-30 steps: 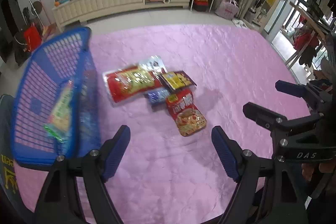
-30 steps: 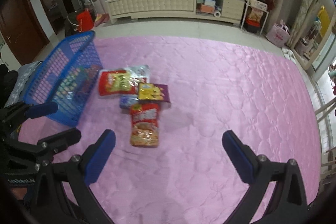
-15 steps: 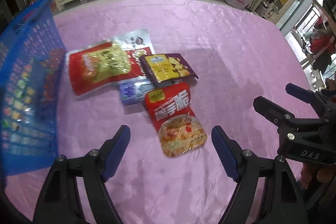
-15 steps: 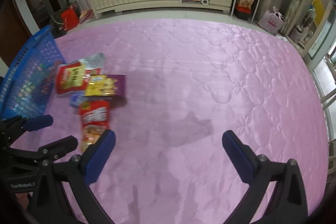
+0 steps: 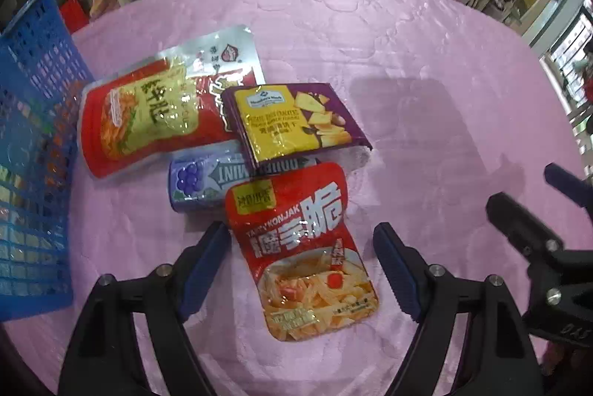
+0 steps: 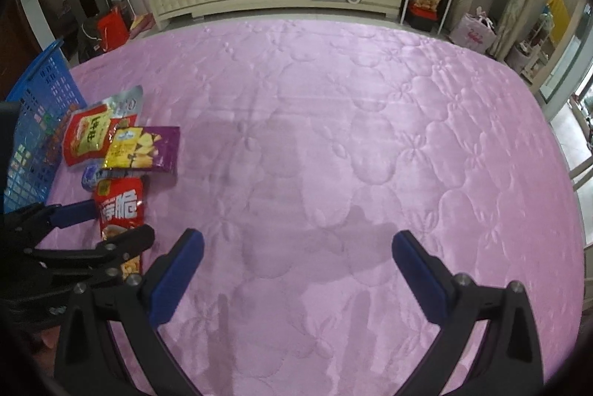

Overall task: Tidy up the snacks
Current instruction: 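Move both open grippers back over the remaining snack pile, then grasp the red spicy snack bag with the left gripper while the right gripper grasps the purple chip bag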

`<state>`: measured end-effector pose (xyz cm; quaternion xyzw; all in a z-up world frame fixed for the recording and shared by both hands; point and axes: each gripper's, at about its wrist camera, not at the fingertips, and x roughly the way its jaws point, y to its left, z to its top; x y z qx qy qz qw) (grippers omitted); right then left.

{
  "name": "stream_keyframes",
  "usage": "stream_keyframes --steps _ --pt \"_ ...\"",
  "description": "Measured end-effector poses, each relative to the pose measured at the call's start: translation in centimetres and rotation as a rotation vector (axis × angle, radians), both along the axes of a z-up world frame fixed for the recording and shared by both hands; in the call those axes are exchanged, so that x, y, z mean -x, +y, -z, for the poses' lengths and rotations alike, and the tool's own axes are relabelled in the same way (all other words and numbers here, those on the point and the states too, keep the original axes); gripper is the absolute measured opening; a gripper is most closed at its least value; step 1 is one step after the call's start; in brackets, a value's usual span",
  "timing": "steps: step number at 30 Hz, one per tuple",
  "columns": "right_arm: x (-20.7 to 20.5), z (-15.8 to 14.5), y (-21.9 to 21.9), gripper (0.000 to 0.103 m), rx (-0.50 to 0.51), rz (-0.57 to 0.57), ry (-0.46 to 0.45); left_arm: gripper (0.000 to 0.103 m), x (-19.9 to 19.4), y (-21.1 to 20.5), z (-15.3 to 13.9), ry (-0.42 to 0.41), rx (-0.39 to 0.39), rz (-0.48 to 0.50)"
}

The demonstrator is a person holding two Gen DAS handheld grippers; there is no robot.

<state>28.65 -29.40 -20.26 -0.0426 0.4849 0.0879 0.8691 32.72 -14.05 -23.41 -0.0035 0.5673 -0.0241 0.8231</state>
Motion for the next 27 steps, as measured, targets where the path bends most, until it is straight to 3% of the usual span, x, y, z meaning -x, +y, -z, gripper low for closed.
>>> stream_keyframes --steps 2,4,6,10,12,15,20,24,27 --pt "-0.1 0.2 -0.1 0.103 -0.007 0.010 0.009 0.078 -0.1 -0.6 0.2 0.000 -0.028 0.005" --pt "-0.3 0.6 -0.2 0.103 -0.015 0.016 0.030 0.071 0.2 -0.7 0.0 -0.010 -0.026 -0.015" --pt "-0.2 0.8 -0.4 0.103 -0.026 0.021 0.045 0.056 0.4 -0.8 -0.4 -0.016 -0.018 -0.025" --pt "-0.2 0.7 -0.7 0.103 -0.032 0.032 0.044 0.043 1.2 -0.6 -0.9 -0.014 -0.005 -0.008" --pt "-0.2 0.8 -0.8 0.103 -0.042 0.038 0.054 0.025 1.8 -0.5 -1.1 -0.021 0.000 0.007" --pt "0.0 1.3 -0.5 0.103 -0.070 0.024 0.079 0.020 2.3 0.3 -1.1 -0.008 0.059 0.008" --pt "0.5 1.3 1.0 0.103 -0.073 -0.029 0.072 0.019 3.4 1.8 -1.9 -0.045 0.087 0.014" --pt "0.5 1.3 1.8 0.103 -0.160 -0.069 0.090 0.019 4.5 3.0 -4.0 -0.118 0.058 0.020" --pt "0.0 1.2 2.7 0.103 -0.159 -0.096 0.093 0.019 4.9 4.3 -5.4 -0.154 0.043 0.017"
